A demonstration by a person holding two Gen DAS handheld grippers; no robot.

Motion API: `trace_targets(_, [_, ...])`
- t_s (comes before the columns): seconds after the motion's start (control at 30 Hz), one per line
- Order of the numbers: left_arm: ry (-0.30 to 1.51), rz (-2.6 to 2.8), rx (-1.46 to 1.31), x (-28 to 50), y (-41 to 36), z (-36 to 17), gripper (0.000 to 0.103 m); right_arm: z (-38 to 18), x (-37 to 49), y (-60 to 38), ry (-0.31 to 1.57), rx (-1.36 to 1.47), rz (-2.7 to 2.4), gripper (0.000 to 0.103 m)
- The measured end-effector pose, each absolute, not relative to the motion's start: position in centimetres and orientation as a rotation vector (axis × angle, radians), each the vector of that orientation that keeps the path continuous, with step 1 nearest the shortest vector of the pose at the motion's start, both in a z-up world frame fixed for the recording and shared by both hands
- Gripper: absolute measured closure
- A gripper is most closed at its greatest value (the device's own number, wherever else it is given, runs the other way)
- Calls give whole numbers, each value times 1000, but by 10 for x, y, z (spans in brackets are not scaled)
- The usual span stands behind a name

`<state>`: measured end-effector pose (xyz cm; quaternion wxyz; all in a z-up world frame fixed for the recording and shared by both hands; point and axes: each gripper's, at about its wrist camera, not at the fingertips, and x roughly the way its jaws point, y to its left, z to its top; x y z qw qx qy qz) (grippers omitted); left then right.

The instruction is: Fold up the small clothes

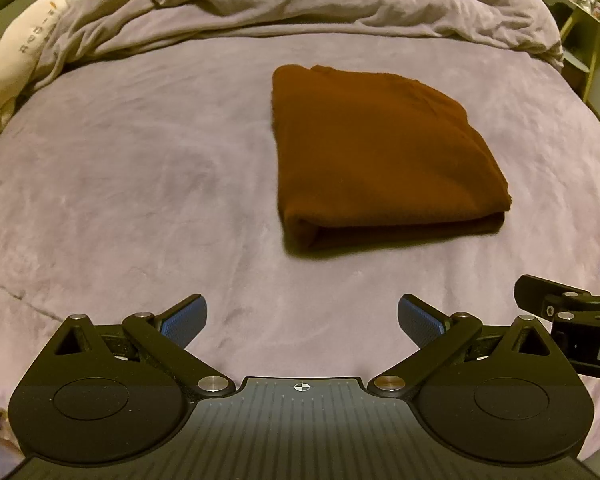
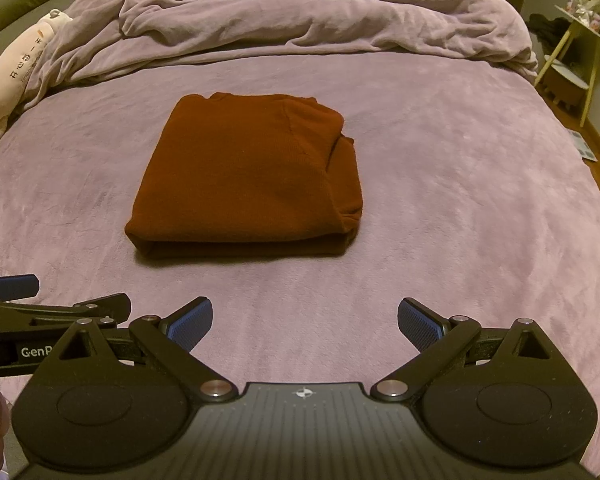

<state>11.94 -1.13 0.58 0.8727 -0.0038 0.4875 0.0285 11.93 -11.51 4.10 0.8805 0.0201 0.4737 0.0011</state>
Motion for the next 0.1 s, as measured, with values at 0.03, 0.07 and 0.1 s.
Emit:
trace_targets(0.03, [1019,59,-7,119,-11,6,0,41,119,-115,987,41,2,4])
trace_targets(0.07, [1021,59,-6,119,-11,6,0,42,119,-115,986,41,1,4])
trace_targets(0.1, [1022,59,-6,119,-10,6,0,42,118,-115,986,41,1,4])
